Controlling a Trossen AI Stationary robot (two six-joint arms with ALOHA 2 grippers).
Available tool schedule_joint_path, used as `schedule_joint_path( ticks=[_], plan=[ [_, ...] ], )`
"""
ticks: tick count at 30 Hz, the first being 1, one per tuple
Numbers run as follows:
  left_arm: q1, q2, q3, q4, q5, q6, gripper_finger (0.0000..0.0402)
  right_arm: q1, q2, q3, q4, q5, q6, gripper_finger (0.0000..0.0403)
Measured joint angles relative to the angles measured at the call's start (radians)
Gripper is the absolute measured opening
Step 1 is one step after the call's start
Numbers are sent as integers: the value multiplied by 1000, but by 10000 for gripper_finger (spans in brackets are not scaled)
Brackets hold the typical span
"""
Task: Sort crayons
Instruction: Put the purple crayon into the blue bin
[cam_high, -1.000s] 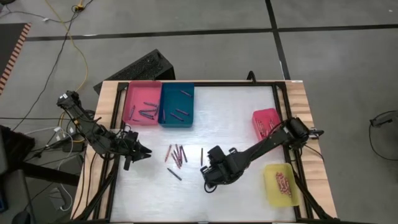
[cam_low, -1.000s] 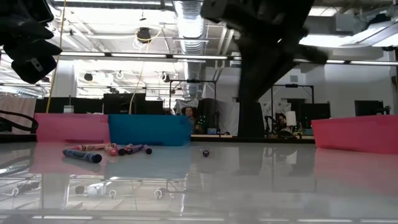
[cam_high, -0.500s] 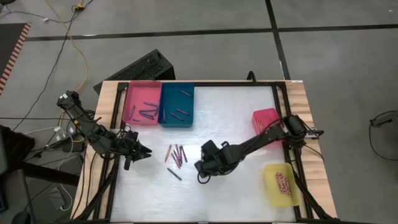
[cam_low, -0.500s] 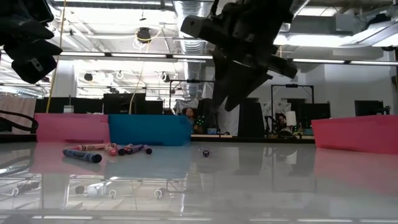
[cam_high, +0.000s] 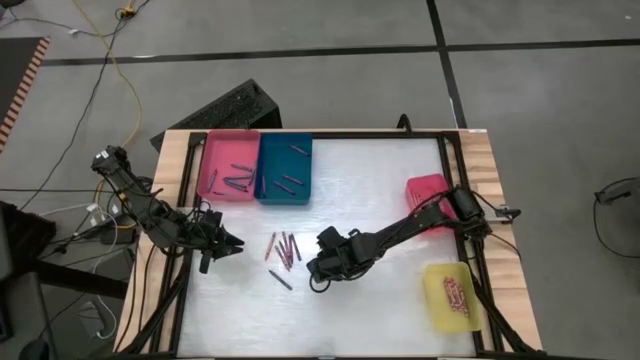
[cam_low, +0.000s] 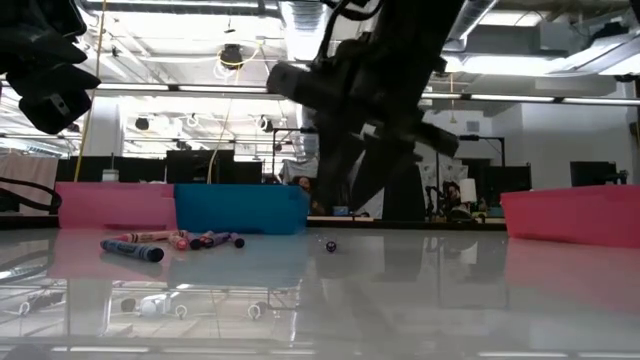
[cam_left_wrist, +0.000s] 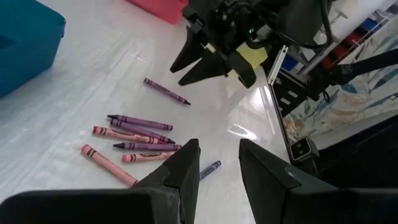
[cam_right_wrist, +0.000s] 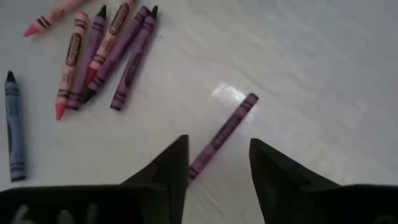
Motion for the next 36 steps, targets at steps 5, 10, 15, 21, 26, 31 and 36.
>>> schedule_joint_path(
  ticks=[5, 10, 15, 21, 26, 31, 36],
  plan=[
    [0, 0, 0, -4, -1, 0, 102, -10, 33, 1, 27, 5, 0, 167],
    [0, 0, 0, -5, -2, -1, 102, -18, 74, 2, 26, -4, 16, 167],
    [0, 0, 0, -5, -2, -3, 102, -17, 107, 4, 34, -1, 53, 165],
    [0, 0, 0, -6, -2, -3, 102, -10, 110, 6, 5, -2, 124, 127],
    [0, 0, 0, -6, -2, -3, 102, -6, 111, 5, -5, -2, 124, 71],
    [0, 0, 0, -6, -2, -5, 102, -4, 112, 4, -10, -4, 123, 29],
    [0, 0, 0, -5, -2, -5, 102, -4, 113, 3, -9, -11, 122, 4]
  ],
)
